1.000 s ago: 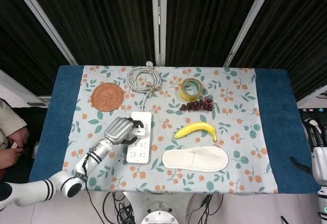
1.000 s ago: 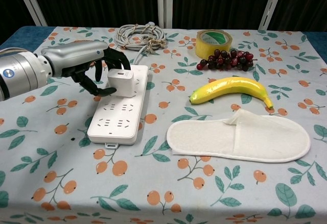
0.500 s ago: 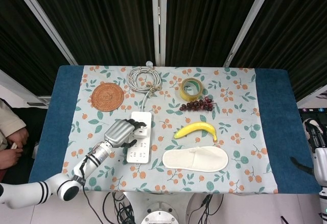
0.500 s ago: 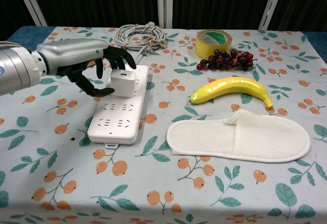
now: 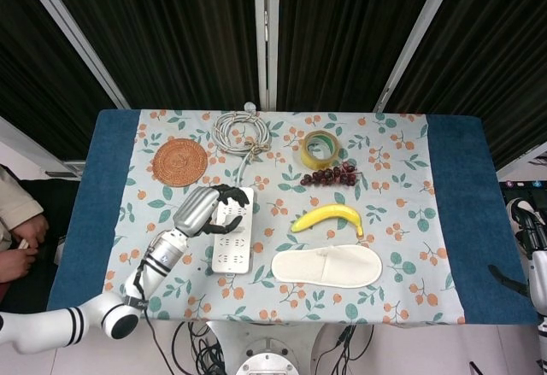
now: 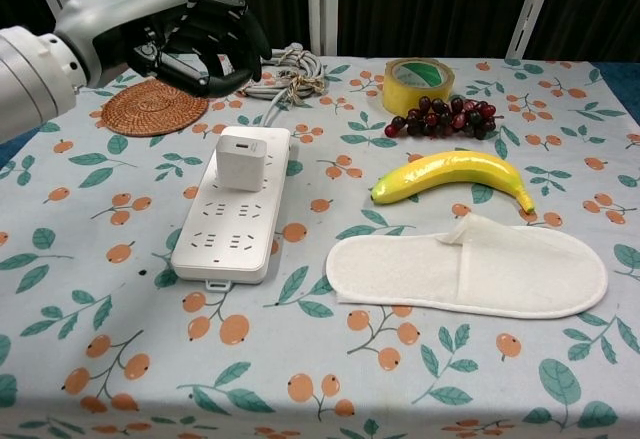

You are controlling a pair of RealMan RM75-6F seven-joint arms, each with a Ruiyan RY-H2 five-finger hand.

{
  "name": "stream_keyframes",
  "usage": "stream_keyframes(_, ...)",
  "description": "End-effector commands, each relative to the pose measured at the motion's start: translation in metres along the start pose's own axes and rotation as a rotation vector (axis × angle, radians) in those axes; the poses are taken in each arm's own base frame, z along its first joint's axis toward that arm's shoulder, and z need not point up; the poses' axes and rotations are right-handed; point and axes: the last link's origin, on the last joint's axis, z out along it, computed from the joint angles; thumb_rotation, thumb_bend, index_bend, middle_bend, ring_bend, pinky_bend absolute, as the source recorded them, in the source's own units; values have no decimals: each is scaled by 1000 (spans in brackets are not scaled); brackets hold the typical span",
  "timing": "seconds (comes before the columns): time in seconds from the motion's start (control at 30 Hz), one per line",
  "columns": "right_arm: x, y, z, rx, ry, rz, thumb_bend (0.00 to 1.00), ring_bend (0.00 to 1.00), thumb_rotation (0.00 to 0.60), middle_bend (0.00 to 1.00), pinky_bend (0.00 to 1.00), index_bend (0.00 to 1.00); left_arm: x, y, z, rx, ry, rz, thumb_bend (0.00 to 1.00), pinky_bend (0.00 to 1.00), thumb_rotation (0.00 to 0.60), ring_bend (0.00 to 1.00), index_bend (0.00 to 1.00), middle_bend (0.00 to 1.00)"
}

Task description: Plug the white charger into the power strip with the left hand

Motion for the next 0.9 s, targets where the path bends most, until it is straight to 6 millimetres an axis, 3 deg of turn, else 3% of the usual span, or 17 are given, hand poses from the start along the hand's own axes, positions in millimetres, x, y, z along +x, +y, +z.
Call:
stream_keyframes(0.03,0,0,0,0,0,0,26,0,600,127,0,0,-15,4,3,20,3,-415,433,676,600,562,576,612)
stream_keyframes(0.17,0,0,0,-1,-1,2,26,0,600,127,0,0,-24,4,5,74,-49,-713,474,710,600,633,646,688)
stream_keyframes(0.23,0,0,0,-3,-1,1,26,0,600,127,0,0,-26,2,6,86,-66,-782,481,719,600,654,670,712)
stream_keyframes(0.47,0,1,1,-8,-3,-2,26,0,600,127,0,0,-34,-9,10,104,-61,-891,493,772,600,698,717,760)
stream_keyframes(0.9,-1,0,3,-13,-11,-7,26,0,600,127,0,0,-53,-6,21,128,-88,-997,504,783,600,700,727,765)
